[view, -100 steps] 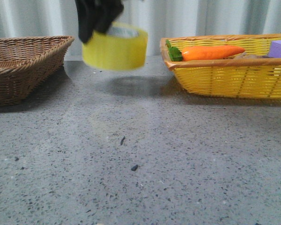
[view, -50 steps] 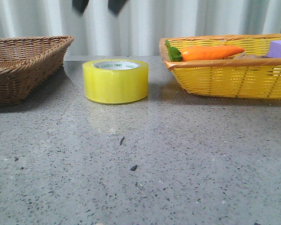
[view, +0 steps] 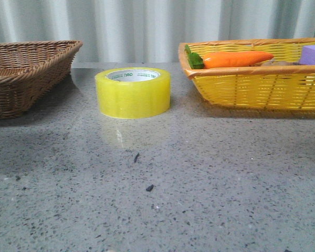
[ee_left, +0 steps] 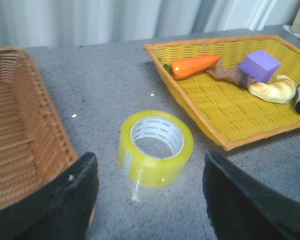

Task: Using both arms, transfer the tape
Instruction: 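Open the right gripper and lift it away from the tape roll, then grasp the tape roll with the left gripper and lift it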

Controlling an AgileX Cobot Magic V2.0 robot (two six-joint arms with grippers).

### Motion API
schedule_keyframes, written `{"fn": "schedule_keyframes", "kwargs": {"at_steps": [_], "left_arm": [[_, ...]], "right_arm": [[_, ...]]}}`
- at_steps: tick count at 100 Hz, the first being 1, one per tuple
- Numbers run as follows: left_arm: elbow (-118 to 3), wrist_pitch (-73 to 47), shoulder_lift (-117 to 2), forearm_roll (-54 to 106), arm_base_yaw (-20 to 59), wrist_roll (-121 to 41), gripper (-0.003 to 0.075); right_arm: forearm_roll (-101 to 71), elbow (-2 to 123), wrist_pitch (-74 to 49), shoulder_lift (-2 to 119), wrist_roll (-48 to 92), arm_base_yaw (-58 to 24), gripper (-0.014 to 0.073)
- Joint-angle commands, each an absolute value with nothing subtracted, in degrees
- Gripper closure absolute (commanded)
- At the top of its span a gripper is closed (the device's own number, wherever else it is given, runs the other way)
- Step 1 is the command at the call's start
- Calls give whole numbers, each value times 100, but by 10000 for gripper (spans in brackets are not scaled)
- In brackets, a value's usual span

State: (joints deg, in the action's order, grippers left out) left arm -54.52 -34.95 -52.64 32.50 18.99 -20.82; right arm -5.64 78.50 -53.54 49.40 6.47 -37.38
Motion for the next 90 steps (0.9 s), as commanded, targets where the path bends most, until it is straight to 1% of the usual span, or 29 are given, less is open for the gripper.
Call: {"fn": "schedule_keyframes", "kwargs": {"at_steps": [1, 8, 16, 26, 35, 50, 90], "left_arm": [[-6138, -3375, -5875, 3433, 2061, -2124, 302], [-6658, -3712, -6446, 3433, 2119, -2124, 302], [-7336, -4273, -7086, 3433, 2119, -2124, 302], [-8116, -4813, -7862, 3330, 2119, -1966, 301], [-8795, -5305, -8537, 3137, 2119, -1706, 301], [-9480, -5728, -9413, 2940, 2128, -1515, 298], [-9516, -5443, -10436, 2444, 2455, -1421, 298]], "right_arm": [[-293, 6903, -4233, 3865, 481, -3709, 636], [169, 6223, -3992, 3103, -288, -3636, 635], [749, 5655, -4094, 2411, -1011, -3570, 635], [915, 5275, -4135, 1604, -1066, -3561, 635], [920, 5184, -4233, 1190, -1079, -3561, 635], [920, 5184, -4483, 1081, -1099, -3561, 635], [920, 5184, -4561, 1719, -1103, -3561, 636]]}}
